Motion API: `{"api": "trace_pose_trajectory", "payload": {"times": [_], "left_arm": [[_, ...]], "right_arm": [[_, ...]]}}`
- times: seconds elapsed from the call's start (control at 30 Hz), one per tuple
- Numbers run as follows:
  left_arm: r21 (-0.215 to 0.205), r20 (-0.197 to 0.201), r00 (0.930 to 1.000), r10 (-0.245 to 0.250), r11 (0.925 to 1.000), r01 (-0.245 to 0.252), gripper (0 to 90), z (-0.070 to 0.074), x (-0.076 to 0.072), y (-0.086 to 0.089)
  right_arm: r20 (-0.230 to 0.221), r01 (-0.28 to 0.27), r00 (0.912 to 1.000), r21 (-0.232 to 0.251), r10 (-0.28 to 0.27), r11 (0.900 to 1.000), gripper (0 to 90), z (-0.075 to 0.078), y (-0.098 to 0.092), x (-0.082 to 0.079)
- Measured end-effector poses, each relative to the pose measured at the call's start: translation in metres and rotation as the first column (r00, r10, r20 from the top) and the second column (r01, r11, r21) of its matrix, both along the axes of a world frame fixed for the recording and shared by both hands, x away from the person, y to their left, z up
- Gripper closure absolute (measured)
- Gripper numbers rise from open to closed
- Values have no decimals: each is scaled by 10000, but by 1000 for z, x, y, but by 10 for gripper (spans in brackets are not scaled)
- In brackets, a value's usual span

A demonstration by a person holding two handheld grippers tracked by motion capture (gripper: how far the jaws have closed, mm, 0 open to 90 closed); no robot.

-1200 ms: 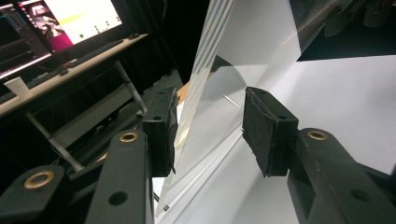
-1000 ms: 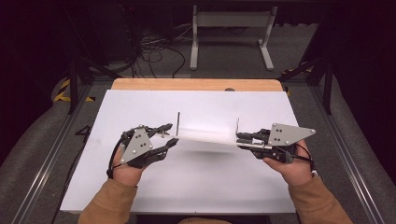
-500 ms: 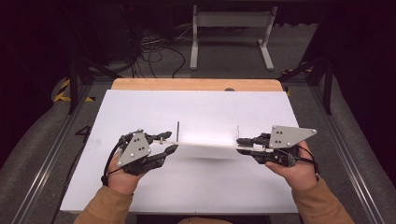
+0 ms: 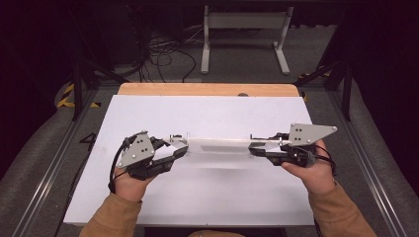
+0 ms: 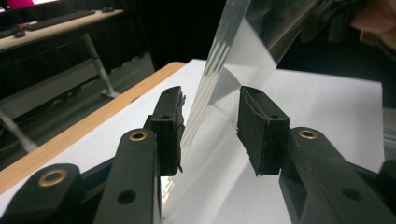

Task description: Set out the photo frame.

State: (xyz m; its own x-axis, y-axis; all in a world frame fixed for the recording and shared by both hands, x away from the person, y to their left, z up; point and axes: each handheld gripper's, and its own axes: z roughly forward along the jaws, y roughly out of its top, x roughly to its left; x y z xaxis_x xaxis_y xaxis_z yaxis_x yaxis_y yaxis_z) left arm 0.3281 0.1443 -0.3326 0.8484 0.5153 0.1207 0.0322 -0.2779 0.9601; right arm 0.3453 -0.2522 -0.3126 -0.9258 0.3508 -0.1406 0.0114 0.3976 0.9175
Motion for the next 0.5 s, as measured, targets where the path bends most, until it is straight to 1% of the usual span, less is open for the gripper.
{"api": "trace_pose_trajectory", "payload": {"times": [0.03, 0.1, 0.17, 0.2, 0.23, 0.3, 0.43, 0.47, 0.5], "left_arm": [[-124, -34, 10000, 35, 9999, -35, 613, 0, 2, -1], [-250, -12, 10000, 56, 9997, -56, 613, 1, 6, -1], [-306, 113, 9999, 87, 9995, -84, 616, 1, 10, 0], [-306, 113, 9999, 87, 9995, -84, 616, 1, 10, 0], [-364, 148, 9998, 125, 9993, -120, 616, 1, 13, -1], [-379, 178, 9997, 139, 9992, -132, 617, 2, 15, -1], [-649, 195, 9993, 319, 9974, -306, 616, 2, 23, -2], [-613, 197, 9992, 342, 9976, -329, 616, 3, 25, -2], [-685, 199, 9991, 382, 9970, -368, 615, 3, 27, -3]], "right_arm": [[60, 59, 10000, 25, -59, 10000, 694, 0, 0, 1], [165, 203, 9996, 233, -207, 9995, 686, 0, 0, 4], [276, 330, 9990, 406, -341, 9986, 677, -1, 0, 6], [348, 420, 9984, 524, -438, 9977, 672, -2, 0, 6], [397, 514, 9978, 610, -539, 9968, 667, -2, 0, 7], [450, 603, 9970, 688, -635, 9958, 661, -3, 0, 7], [739, 1031, 9909, 1158, -1121, 9879, 630, -6, 0, 11], [792, 1133, 9891, 1254, -1238, 9856, 624, -7, 0, 12], [834, 1233, 9873, 1360, -1354, 9830, 618, -8, 0, 13]]}}
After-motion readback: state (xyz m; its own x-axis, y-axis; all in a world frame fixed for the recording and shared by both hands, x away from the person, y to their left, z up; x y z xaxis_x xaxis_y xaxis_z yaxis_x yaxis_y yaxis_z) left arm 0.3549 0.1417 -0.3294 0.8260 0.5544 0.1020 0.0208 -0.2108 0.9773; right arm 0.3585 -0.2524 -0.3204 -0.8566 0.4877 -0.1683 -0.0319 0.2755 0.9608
